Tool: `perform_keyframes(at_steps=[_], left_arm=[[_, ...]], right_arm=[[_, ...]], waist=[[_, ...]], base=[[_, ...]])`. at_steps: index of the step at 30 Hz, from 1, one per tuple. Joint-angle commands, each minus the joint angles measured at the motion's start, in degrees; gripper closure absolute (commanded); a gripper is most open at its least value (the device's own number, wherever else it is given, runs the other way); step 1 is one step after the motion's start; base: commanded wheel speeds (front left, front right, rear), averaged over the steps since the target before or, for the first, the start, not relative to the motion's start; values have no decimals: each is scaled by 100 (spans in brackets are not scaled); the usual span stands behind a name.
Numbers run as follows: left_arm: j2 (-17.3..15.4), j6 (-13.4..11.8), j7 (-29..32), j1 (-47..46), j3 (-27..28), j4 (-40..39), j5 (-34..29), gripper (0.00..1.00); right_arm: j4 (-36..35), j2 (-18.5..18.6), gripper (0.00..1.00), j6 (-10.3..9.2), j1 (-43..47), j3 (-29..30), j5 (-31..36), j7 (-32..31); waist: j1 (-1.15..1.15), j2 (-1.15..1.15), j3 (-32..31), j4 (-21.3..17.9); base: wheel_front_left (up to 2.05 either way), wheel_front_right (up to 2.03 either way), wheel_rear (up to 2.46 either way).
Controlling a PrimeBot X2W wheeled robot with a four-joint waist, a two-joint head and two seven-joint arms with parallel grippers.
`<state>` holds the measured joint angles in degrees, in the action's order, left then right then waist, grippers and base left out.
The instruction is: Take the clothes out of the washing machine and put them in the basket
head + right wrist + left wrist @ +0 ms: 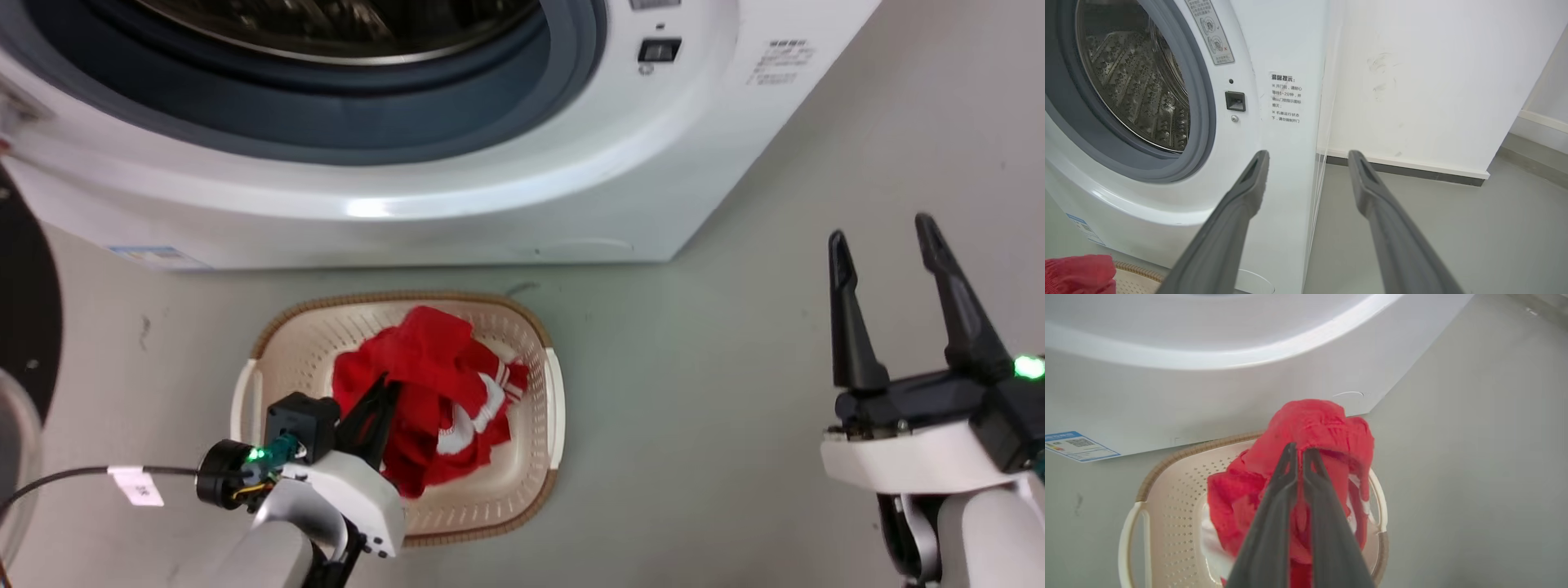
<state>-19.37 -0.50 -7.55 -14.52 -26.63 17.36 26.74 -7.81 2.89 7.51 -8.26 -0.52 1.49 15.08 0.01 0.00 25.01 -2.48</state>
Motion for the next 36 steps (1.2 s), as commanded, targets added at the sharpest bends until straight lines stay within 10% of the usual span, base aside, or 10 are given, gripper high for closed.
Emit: perform_keyframes(at_steps=[1,19,32,33,34,35,36], left_arm=[[31,43,-76,-193,42,265,16,100],[549,427,-328,-2716,-207,4640,-196,100],[609,506,-4,-3273,-498,5545,-340,100],[630,520,4,-3229,-507,5558,-324,65],[645,534,-36,-3188,-495,5568,-290,65],[660,558,-88,-3148,-486,5576,-265,0],[660,558,-88,-3148,-486,5576,-265,0]], right_arm=[[-47,-4,0,-4,-154,-12,-44,13],[-273,-6,0,-4,-932,99,-302,13],[-233,-5,0,-4,-1079,144,-375,13],[-220,-5,0,-4,-1059,139,-371,13],[-204,-5,0,-4,-1043,127,-355,13],[-186,-4,0,-4,-1017,115,-336,13],[-186,-4,0,-4,-1017,115,-336,13]], waist=[[-1,0,489,-176],[-1,0,2191,-650],[-1,0,2398,-740],[-1,0,2343,-732],[-1,0,2274,-719],[-1,0,2201,-705],[-1,0,2201,-705]], base=[[0,0,0],[0,0,0],[0,0,0],[0,0,0],[0,0,0],[0,0,0],[0,0,0]])
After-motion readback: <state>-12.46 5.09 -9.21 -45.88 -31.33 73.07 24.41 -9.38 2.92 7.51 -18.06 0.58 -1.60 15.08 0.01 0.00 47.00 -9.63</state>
